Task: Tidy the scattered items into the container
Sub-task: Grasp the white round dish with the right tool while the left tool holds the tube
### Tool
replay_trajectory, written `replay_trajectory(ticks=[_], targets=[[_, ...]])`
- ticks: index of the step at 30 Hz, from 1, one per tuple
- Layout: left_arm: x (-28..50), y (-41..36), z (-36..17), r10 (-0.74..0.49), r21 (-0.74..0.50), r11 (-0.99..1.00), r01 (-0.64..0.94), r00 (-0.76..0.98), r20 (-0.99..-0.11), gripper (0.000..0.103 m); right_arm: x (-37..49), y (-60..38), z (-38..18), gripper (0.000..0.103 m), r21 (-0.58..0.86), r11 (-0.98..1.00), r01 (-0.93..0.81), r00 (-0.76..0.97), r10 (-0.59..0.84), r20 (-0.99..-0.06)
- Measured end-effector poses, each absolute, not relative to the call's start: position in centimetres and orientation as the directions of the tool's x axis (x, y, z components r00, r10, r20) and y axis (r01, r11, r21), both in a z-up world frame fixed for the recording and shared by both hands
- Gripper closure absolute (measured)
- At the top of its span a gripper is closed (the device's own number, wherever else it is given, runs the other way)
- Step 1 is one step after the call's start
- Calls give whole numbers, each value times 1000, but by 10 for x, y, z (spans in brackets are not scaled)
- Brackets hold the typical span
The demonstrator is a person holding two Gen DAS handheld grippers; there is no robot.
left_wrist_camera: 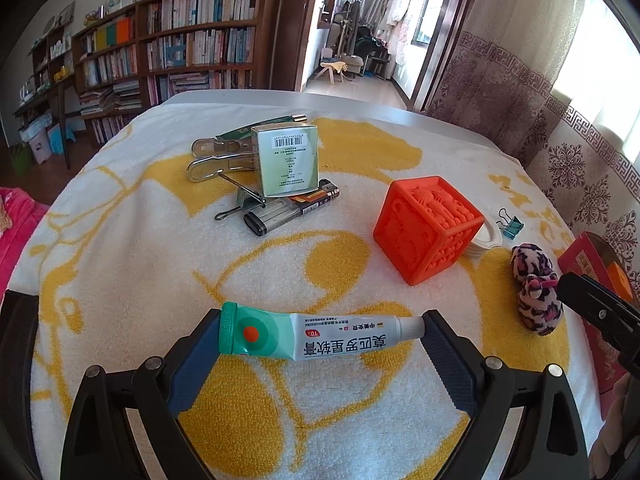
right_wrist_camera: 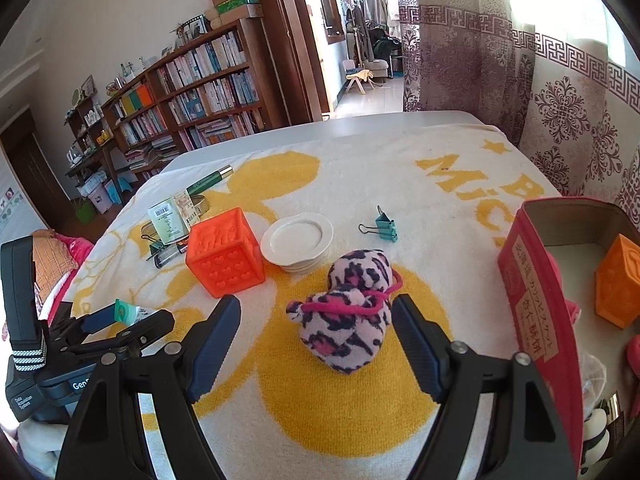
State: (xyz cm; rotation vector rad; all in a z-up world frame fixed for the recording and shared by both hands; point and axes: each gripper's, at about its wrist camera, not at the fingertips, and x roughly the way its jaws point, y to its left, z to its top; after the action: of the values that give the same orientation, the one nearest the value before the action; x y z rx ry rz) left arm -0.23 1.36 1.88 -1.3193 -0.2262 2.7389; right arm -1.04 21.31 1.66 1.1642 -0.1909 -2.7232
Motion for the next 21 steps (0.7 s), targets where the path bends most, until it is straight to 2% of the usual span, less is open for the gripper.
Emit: replay_trajectory(ticks=[8, 18, 21], targets=[[3, 14, 25, 157, -178, -983, -32, -640, -752, 5, -53, 222, 14, 22, 179, -982, 53, -628, -172, -759], [4, 13, 28, 160, -185, -982, -31, -649, -744, 5, -87, 191, -3, 22, 49, -993, 111, -567, -104, -817], [4, 11, 28, 161, -192, -981, -23, -648, -744, 5, -95, 182, -6, 22, 50, -987, 151, -552, -126, -825]])
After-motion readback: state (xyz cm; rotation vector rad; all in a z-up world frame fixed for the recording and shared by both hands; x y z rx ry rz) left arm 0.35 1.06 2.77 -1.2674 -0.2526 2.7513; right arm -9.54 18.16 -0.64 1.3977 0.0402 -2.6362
